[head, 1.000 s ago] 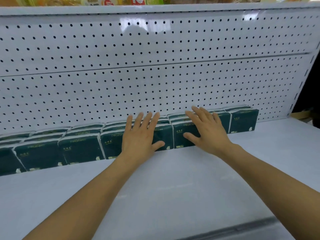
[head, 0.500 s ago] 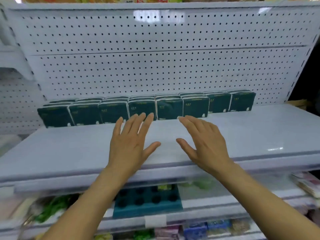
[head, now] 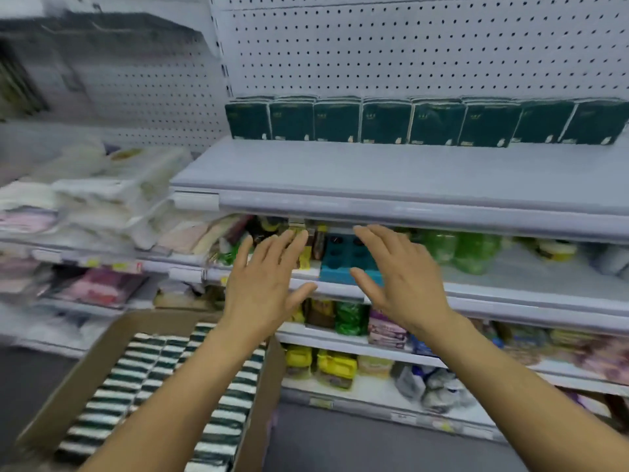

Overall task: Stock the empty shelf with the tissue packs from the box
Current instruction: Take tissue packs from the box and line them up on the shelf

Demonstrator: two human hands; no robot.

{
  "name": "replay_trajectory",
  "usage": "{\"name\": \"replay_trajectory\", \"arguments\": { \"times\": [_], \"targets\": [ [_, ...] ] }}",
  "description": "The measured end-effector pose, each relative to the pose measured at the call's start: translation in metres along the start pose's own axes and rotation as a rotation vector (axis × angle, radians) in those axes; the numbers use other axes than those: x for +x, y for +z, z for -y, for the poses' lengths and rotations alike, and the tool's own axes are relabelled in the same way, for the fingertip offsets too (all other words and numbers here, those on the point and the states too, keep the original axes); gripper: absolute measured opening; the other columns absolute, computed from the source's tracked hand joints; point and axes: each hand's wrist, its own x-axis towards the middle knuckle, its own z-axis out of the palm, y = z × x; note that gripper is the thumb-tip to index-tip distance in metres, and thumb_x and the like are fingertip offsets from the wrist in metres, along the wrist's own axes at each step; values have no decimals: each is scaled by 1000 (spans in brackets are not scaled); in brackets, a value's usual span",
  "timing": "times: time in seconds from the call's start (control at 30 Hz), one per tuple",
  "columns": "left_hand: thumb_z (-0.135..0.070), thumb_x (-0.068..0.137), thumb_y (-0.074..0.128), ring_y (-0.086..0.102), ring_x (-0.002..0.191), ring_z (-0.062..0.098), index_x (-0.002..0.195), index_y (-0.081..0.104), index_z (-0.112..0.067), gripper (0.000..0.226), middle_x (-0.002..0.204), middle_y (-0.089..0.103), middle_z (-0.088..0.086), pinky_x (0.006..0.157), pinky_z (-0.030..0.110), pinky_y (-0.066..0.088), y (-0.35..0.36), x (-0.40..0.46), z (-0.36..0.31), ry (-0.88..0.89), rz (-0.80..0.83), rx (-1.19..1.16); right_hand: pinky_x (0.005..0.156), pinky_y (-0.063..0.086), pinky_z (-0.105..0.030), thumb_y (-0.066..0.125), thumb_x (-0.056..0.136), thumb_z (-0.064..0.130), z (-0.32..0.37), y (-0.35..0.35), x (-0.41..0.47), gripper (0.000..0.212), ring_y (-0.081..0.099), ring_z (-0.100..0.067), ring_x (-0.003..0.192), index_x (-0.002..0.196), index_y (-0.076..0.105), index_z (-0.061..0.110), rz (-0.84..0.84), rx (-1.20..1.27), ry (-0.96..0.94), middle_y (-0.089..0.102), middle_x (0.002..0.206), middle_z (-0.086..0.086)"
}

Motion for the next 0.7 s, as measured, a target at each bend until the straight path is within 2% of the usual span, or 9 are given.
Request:
{"name": "replay_trajectory", "arguments": {
  "times": [0.1, 0.2, 0.27, 0.4, 0.47, 0.57, 0.63, 0.7],
  "targets": [
    [-65, 91, 39, 54, 125, 26, 149, 37, -20, 74, 141, 54, 4, 108, 52, 39, 7, -37, 33, -79, 75, -11, 72, 51, -40, 38, 92, 53, 27, 23, -1, 61, 61, -30, 102, 140, 46, 17, 92, 20, -23, 59, 128, -6],
    [-62, 90, 52, 56, 122, 30, 150, 36, -18, 76, 141, 54, 6, 107, 50, 40, 16, -72, 74, -174, 145, 12, 70, 50, -41, 50, 94, 49, 57, 51, 1, 57, 61, -31, 100, 141, 44, 18, 163, 40, -61, 59, 126, -7],
    [-62, 91, 51, 56, 122, 32, 151, 34, -18, 76, 142, 52, 7, 107, 48, 40, 19, -93, 98, -242, 188, 13, 72, 51, -42, 54, 93, 48, 76, 66, 2, 57, 60, -30, 102, 141, 44, 20, 209, 68, -72, 59, 126, -5],
    [-52, 91, 59, 53, 123, 35, 150, 34, -15, 75, 142, 51, 11, 106, 47, 41, 28, -134, 149, -383, 272, -72, 75, 51, -42, 51, 94, 48, 122, 107, 12, 52, 57, -29, 110, 140, 45, 23, 336, 143, -101, 57, 126, -2],
    [-52, 92, 57, 53, 122, 36, 153, 28, -17, 76, 141, 50, 11, 96, 46, 47, 38, -152, 175, -469, 350, -127, 76, 50, -39, 50, 95, 47, 145, 132, 16, 51, 56, -28, 114, 140, 44, 25, 401, 176, -105, 57, 127, -2],
    [-51, 95, 52, 57, 116, 34, 156, 20, -19, 76, 150, 40, 11, 74, 41, 52, 63, -174, 214, -524, 450, -203, 79, 47, -35, 44, 98, 46, 175, 173, 21, 50, 49, -24, 122, 144, 38, 29, 527, 194, -86, 51, 135, 1],
    [-49, 97, 51, 59, 112, 33, 156, 19, -19, 73, 152, 37, 11, 68, 38, 49, 87, -190, 240, -522, 503, -253, 85, 48, -36, 43, 99, 46, 194, 203, 21, 47, 47, -22, 125, 143, 40, 29, 614, 214, -58, 48, 139, 2],
    [-50, 97, 48, 56, 116, 30, 156, 18, -21, 72, 152, 37, 9, 72, 37, 49, 113, -204, 263, -532, 593, -269, 88, 48, -36, 43, 100, 46, 210, 235, 17, 44, 45, -19, 127, 140, 45, 30, 693, 225, -36, 46, 142, 4]
  ]
}}
